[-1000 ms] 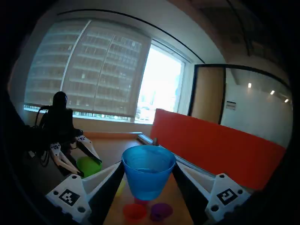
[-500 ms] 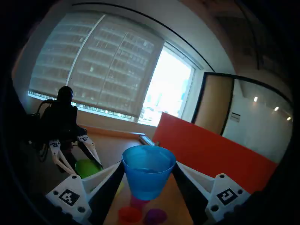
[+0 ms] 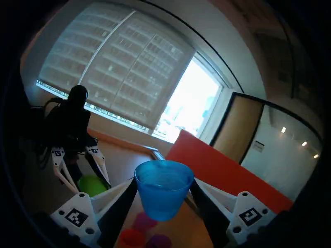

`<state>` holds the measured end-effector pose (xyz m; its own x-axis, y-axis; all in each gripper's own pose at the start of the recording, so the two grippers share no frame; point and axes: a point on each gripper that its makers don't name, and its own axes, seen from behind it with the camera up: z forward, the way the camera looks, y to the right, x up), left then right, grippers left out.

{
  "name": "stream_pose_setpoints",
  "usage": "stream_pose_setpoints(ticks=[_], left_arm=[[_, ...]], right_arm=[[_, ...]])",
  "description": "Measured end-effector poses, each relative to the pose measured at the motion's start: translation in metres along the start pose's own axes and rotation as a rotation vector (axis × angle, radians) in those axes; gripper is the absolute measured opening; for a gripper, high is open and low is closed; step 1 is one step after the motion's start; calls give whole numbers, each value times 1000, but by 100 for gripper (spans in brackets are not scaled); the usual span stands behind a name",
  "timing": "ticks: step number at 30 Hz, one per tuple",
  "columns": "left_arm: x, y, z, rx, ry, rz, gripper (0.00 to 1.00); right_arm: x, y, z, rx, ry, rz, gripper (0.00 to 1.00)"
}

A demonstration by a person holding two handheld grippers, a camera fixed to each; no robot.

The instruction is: Pour water

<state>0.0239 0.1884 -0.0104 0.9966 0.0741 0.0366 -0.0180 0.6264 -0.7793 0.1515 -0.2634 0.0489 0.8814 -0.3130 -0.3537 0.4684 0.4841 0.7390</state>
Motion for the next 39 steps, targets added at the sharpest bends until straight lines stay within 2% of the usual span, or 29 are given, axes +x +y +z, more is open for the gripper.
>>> stream_pose_setpoints(ticks=[17,39], left_arm=[[1,0,8,-13,3,3,91],[5,2,13,-22,9,5,90]], right_arm=[[24,-1,13,7,6,-194,91],[39,7,22,-14,-2,-387,91]])
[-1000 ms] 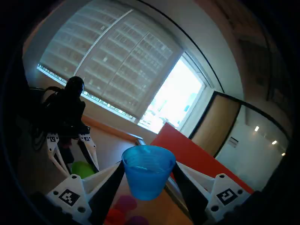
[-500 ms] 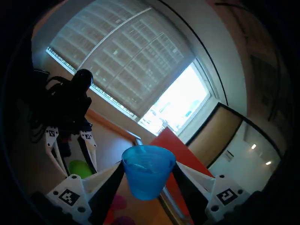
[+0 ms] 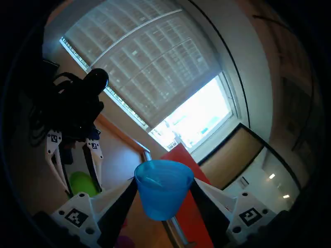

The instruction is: Pour water

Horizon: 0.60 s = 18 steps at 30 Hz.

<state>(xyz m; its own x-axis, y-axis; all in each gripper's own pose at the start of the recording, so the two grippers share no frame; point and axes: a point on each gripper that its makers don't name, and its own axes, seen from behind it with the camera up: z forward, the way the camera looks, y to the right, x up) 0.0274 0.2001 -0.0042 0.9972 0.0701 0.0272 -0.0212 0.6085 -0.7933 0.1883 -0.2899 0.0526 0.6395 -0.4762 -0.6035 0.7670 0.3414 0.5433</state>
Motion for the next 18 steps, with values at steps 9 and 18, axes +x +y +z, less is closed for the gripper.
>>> stream_pose_setpoints(ticks=[9,18], left_arm=[[3,1,1,-2,6,2,90],[8,0,0,-1,23,-4,90]], right_arm=[[2,5,2,-11,-15,-83,91],[5,10,1,-24,-14,-137,91]])
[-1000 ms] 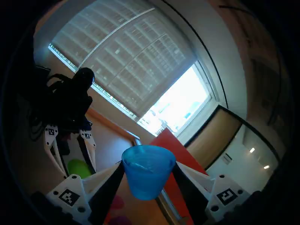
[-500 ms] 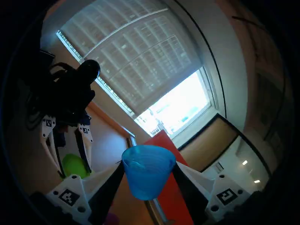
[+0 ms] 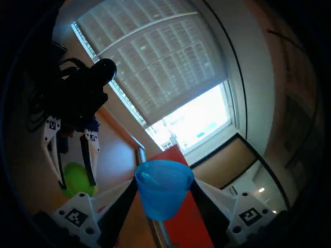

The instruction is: Pour water

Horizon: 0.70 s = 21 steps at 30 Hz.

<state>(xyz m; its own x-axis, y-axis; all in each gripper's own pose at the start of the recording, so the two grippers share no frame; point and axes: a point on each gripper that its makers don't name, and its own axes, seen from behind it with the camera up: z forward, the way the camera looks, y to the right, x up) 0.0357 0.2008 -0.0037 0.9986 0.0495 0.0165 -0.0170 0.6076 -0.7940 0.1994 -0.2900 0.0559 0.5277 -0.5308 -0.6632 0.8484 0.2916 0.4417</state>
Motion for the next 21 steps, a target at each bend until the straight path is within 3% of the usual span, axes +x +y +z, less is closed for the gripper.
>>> stream_pose_setpoints(ticks=[21], left_arm=[[11,4,2,-4,34,-2,90]], right_arm=[[5,6,3,-10,-11,-131,91]])
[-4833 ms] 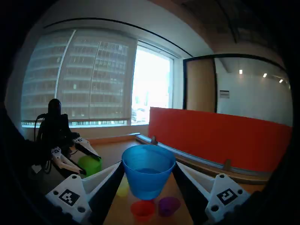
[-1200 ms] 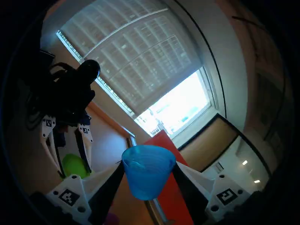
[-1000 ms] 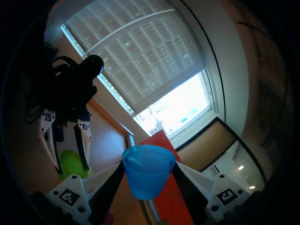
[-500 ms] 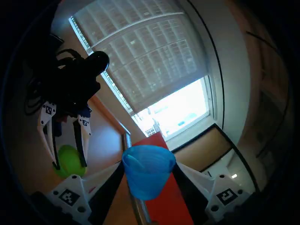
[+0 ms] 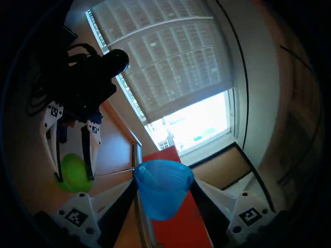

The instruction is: Pour water

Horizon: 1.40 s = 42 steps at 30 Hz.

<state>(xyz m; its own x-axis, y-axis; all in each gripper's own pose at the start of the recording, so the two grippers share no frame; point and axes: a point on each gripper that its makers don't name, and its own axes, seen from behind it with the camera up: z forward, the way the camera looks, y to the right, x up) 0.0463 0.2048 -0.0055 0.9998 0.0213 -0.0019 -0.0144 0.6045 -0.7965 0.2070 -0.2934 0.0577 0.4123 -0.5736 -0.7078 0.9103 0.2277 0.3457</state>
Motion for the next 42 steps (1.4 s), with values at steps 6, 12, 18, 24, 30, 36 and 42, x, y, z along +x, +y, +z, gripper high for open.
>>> stream_pose_setpoints(ticks=[6,12,18,24,30,36,42], left_arm=[[1,-2,0,6,2,2,90],[1,-3,0,6,4,-1,90],[2,-3,1,5,4,0,90],[2,-2,1,6,4,-1,90],[3,-1,1,5,2,2,90],[2,-2,1,6,2,1,90],[2,-1,2,7,-2,4,90]], right_arm=[[2,2,0,-7,3,-17,91],[3,5,0,-14,4,-42,91],[4,6,-1,-18,5,-66,91],[6,8,-2,-23,6,-82,91],[6,9,-2,-28,6,-100,91],[5,10,-2,-31,3,-122,91],[3,11,0,-30,-1,-144,91]])
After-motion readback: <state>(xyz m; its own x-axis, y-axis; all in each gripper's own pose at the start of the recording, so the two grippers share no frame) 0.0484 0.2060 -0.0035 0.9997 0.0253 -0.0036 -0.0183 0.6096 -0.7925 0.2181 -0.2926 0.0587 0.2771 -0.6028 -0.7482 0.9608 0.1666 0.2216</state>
